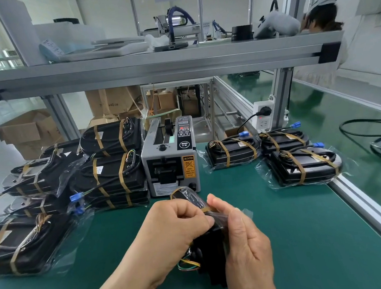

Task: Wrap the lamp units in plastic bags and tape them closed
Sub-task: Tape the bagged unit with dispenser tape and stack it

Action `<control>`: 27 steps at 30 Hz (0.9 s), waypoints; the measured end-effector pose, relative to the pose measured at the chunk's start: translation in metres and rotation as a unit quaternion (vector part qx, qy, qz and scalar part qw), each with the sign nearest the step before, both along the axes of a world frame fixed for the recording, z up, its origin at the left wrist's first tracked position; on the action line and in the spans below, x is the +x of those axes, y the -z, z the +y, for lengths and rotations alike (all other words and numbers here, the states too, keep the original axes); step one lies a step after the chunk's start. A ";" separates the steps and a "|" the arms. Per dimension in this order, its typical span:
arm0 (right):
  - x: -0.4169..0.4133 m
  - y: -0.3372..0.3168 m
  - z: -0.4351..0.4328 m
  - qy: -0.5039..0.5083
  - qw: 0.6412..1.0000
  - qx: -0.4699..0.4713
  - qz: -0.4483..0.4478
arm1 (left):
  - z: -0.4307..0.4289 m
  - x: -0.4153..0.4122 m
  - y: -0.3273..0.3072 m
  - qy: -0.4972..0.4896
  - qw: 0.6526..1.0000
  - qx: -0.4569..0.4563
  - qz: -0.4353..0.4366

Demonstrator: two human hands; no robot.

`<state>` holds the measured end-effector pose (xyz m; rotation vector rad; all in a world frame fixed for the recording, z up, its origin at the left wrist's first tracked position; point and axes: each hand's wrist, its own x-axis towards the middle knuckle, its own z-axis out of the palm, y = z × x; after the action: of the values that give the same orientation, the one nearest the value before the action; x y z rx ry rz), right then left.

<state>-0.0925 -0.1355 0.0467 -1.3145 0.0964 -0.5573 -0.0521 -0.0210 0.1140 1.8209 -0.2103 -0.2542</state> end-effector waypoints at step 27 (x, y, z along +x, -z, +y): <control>0.001 0.008 -0.004 -0.009 1.000 -0.005 -0.005 | 0.011 0.004 0.011 0.064 0.997 0.023 -0.044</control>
<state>-0.0915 -0.1395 0.0386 -1.3212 0.0741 -0.5500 -0.0479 -0.0101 0.1025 1.8687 -0.3869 -0.2716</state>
